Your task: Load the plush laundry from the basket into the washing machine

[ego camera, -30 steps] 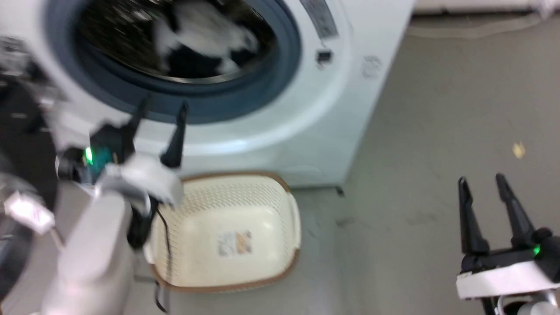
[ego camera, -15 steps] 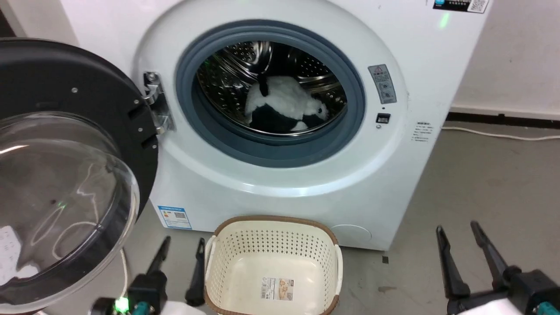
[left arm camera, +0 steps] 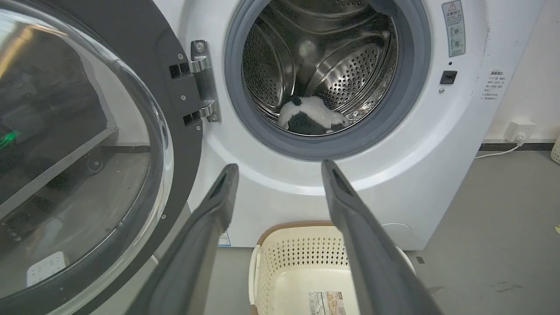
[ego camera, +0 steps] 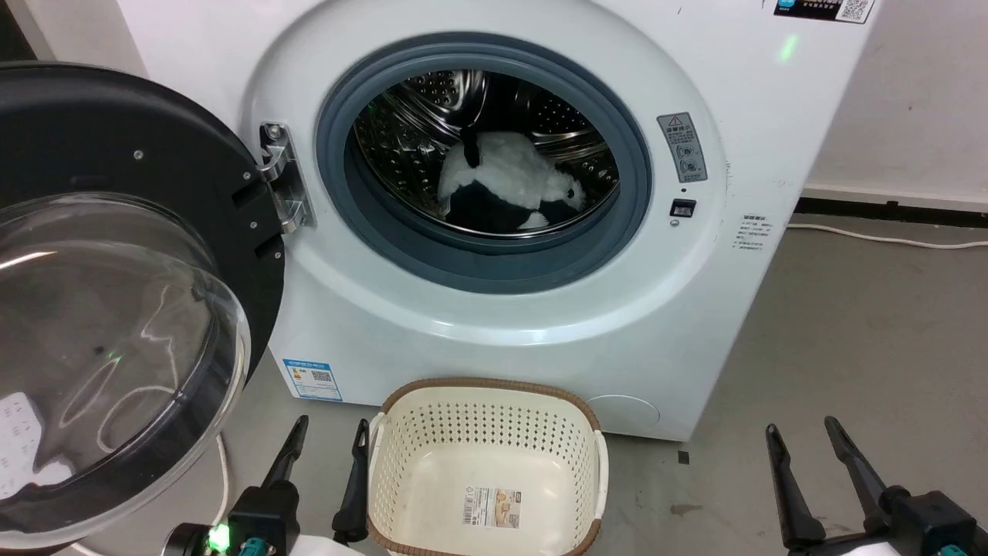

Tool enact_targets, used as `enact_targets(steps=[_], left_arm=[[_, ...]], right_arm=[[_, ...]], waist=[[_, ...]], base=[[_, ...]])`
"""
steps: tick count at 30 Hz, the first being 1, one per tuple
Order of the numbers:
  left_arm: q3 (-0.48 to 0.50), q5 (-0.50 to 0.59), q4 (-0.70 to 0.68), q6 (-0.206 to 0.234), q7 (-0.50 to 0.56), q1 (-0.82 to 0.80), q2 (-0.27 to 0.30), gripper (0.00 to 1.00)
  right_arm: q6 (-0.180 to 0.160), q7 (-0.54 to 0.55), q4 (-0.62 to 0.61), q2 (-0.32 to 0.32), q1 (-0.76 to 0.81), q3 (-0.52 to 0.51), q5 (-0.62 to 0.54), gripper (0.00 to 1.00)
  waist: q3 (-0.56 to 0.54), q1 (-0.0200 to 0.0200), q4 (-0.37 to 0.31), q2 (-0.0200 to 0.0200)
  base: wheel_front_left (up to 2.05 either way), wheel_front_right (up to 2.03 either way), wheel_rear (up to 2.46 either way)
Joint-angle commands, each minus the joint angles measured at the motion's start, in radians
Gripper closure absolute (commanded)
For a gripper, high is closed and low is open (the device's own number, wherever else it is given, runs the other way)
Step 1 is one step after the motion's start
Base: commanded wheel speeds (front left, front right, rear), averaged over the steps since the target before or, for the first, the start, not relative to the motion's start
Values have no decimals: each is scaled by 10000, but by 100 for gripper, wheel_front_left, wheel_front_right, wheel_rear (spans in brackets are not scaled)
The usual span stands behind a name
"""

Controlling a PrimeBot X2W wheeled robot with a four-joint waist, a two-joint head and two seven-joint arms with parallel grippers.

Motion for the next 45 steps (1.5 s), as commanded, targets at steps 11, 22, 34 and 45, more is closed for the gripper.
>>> enact_targets(steps=[11,22,34,45], left_arm=[[50,116,-54,-120,101,-10,-36,100],[201,258,-189,-141,326,-28,-114,100],[366,412,-335,-163,570,-48,-199,100],[518,554,-470,-184,795,-67,-277,100]], right_arm=[[0,100,-18,0,-34,40,-26,100],[-1,326,-99,0,-113,96,-94,100],[-2,571,-187,-1,-198,157,-168,100],[-3,797,-268,-1,-276,212,-236,100]], waist=[[22,0,-24,0],[44,0,-82,0],[66,0,-145,0],[87,0,-203,0]], base=[[0,0,0],[0,0,0],[0,0,0],[0,0,0]])
